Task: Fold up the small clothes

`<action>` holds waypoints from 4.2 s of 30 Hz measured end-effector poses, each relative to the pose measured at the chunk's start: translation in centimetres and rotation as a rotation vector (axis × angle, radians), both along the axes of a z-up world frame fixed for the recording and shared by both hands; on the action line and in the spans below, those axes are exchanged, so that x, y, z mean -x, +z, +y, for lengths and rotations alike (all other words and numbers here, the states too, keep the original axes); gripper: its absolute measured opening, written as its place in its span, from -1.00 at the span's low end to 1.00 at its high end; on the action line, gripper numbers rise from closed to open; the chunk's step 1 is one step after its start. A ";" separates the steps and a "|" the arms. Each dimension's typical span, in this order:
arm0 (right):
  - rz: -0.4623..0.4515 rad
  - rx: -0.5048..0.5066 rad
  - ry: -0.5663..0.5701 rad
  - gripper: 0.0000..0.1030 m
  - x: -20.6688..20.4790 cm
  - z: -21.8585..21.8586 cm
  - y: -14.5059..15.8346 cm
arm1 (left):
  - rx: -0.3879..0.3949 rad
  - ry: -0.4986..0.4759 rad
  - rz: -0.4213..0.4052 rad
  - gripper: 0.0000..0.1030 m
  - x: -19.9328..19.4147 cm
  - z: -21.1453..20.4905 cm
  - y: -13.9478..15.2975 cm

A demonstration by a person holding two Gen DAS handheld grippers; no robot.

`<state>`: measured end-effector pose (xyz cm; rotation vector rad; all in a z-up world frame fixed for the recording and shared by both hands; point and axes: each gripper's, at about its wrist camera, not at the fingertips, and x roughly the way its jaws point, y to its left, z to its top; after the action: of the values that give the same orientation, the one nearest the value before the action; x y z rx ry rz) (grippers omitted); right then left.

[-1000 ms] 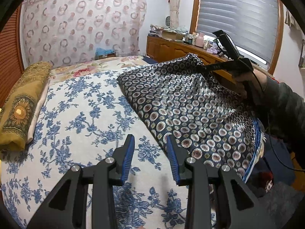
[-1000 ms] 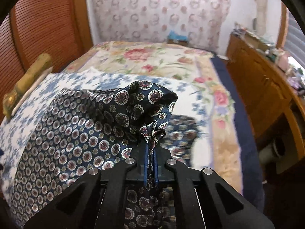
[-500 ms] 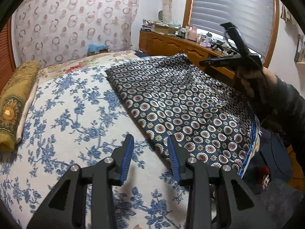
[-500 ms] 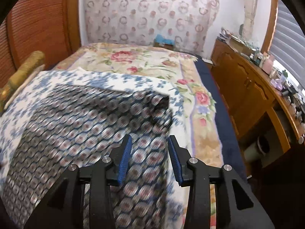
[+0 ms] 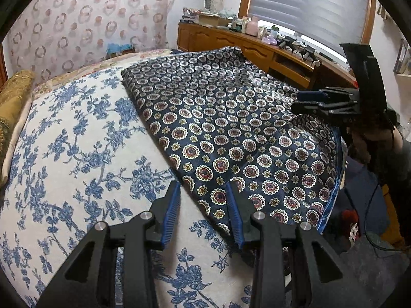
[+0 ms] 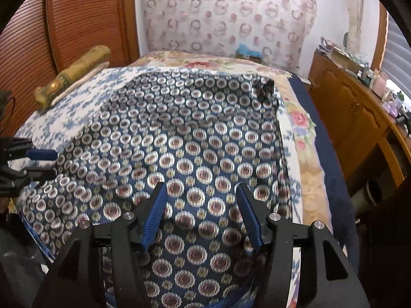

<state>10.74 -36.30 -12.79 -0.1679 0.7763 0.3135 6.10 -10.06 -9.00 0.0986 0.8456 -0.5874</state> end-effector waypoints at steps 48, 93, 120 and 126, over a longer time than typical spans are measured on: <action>0.000 -0.071 0.163 0.35 7.5 3.6 2.2 | 0.127 -0.031 -0.044 -1.00 -6.2 -3.5 5.4; -0.181 0.001 0.162 -0.96 -4.8 3.3 5.5 | 0.000 0.135 -0.224 -0.47 -7.6 3.8 9.0; 0.002 0.009 0.156 -0.64 -19.9 4.9 2.5 | -0.018 0.091 -0.021 -0.39 -17.1 2.6 5.0; -0.050 0.000 0.079 -0.05 -19.8 3.8 4.7 | -0.031 0.071 0.010 -0.39 -19.2 1.8 3.7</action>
<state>30.54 -32.49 -8.14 -0.2061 0.7212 0.3825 25.26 -8.23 -5.26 0.0934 0.8644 -0.5091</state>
